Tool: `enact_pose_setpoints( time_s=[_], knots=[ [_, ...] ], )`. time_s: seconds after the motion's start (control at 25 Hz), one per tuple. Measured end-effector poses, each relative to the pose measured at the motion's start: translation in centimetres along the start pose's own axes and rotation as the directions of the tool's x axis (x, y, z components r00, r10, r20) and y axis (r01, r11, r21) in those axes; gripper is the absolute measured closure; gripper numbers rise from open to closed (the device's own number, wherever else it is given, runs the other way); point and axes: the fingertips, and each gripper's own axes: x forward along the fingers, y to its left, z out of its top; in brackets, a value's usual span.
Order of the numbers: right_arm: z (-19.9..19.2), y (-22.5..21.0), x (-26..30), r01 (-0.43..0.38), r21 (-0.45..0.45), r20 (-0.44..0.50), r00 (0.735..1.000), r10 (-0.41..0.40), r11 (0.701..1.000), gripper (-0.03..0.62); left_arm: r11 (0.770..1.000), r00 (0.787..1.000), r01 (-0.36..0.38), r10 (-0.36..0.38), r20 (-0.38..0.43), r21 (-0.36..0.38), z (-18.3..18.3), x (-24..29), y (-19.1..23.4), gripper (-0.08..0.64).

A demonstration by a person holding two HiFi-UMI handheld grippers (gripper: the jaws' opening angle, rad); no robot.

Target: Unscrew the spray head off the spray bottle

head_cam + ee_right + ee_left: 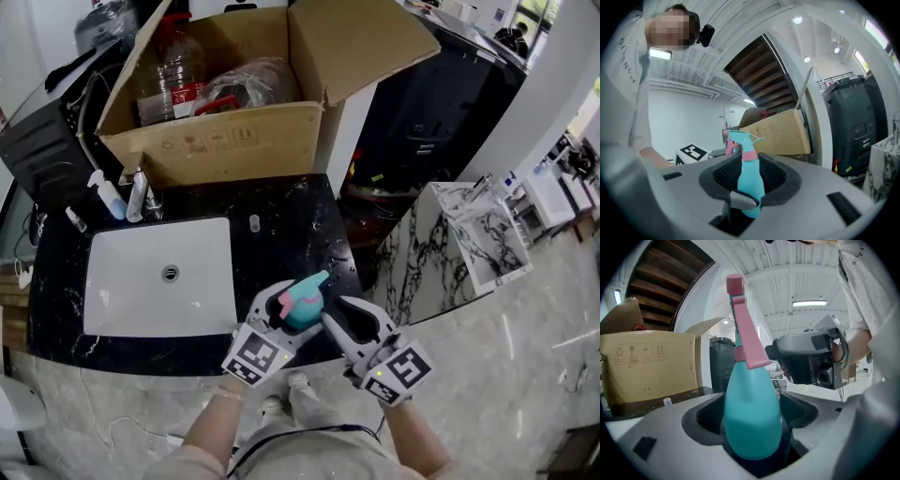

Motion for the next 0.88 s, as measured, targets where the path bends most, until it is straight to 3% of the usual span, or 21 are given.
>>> enact_pose_setpoints(
  time_s=[0.24, 0.48, 0.88],
  knots=[
    [1.7, 1.6, 2.0, -0.048, 0.113, -0.010, 0.999, 0.050, 0.992, 0.335, 0.997, 0.997, -0.075, 0.075, -0.008, -0.015, 0.0, 0.2, 0.4, 0.186],
    [2.1, 1.7, 3.5, -0.005, 0.178, -0.097, 0.995, 0.023, 0.984, 0.298, 0.991, 0.991, -0.131, 0.130, -0.021, -0.030, -0.1, 0.2, 0.7, 0.186],
    [1.1, 2.1, 4.5, 0.096, 0.093, -0.212, 0.974, -0.075, 0.991, 0.247, 0.986, 0.982, -0.168, 0.168, -0.084, 0.009, -0.8, 0.6, 0.1, 0.186]
  ],
)
